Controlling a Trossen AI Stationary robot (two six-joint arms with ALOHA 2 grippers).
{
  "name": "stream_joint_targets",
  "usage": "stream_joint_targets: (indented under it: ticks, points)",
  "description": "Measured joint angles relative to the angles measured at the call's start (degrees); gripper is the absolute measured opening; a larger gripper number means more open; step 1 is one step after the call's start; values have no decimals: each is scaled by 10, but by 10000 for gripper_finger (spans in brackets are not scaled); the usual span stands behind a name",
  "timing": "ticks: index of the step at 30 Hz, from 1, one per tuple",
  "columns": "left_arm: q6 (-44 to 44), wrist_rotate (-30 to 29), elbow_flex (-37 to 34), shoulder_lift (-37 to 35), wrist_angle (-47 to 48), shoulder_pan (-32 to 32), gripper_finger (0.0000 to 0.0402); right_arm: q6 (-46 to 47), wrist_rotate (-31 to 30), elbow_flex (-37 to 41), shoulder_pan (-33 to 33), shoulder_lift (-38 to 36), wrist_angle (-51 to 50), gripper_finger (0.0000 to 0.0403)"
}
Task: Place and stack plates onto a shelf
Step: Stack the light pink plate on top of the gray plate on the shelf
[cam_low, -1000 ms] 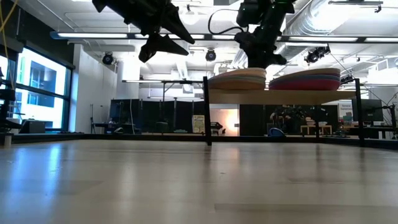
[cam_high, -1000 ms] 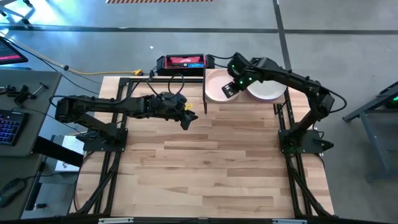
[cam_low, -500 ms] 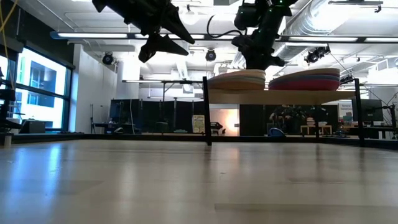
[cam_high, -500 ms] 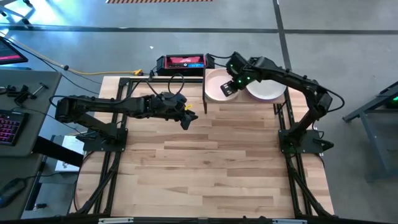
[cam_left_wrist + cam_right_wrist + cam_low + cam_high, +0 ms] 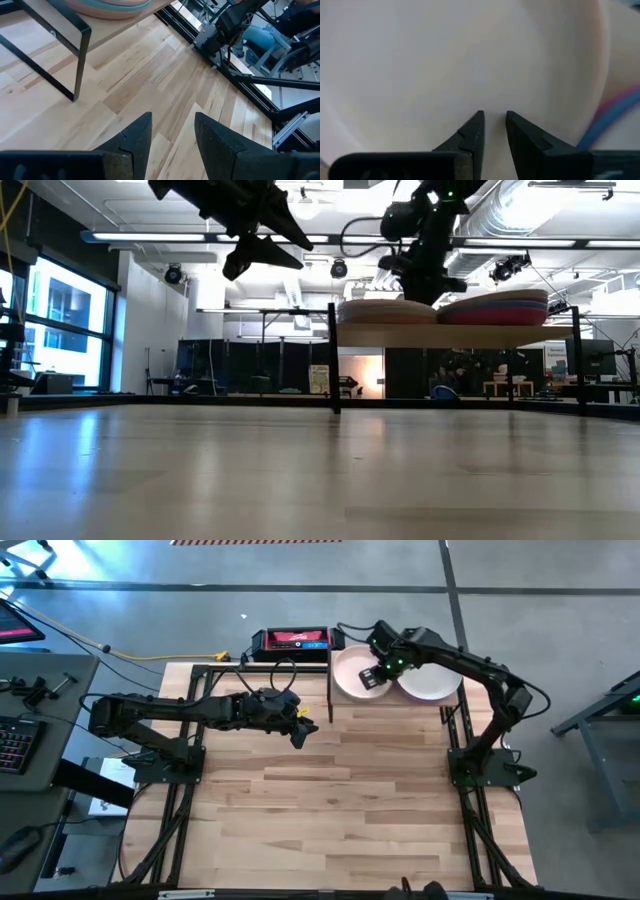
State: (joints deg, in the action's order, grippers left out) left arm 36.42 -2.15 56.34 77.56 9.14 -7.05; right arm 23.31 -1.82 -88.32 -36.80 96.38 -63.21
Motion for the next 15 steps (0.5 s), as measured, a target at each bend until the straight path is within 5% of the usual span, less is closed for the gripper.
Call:
stream_joint_targets:
  ticks: [15]
  points:
    - [5, 0, 0, 0, 0, 4, 138, -18, 10, -30, 4, 0, -16, 75]
